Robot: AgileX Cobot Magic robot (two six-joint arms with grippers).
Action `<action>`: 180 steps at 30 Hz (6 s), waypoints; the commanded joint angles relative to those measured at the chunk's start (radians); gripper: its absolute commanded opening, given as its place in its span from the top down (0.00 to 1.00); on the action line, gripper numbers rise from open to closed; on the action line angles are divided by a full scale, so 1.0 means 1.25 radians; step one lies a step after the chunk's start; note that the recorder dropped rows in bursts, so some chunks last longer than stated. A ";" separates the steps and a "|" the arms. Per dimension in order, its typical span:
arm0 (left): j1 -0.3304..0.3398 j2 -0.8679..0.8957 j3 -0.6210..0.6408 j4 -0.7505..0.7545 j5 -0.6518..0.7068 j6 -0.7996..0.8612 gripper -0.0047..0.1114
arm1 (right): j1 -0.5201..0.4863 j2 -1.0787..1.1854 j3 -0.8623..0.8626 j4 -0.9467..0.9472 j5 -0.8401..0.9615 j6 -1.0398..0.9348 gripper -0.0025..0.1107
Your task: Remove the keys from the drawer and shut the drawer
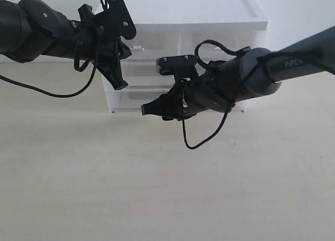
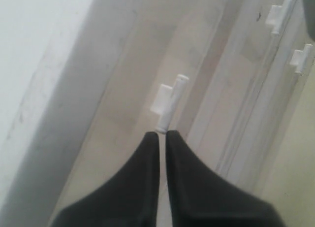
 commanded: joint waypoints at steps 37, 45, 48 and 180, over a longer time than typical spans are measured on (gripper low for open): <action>0.011 0.010 -0.020 -0.008 -0.149 -0.002 0.92 | -0.147 -0.132 0.250 -0.086 -0.484 0.442 0.68; 0.011 0.008 -0.020 -0.008 -0.149 -0.002 0.92 | -0.176 -0.074 0.248 -0.106 -0.552 0.504 0.68; 0.011 0.008 -0.020 -0.008 -0.149 -0.002 0.92 | -0.176 -0.074 0.247 -0.095 -0.518 0.484 0.68; 0.011 0.008 -0.020 0.011 -0.157 -0.002 0.92 | -0.126 0.024 0.090 0.069 -0.374 0.427 0.98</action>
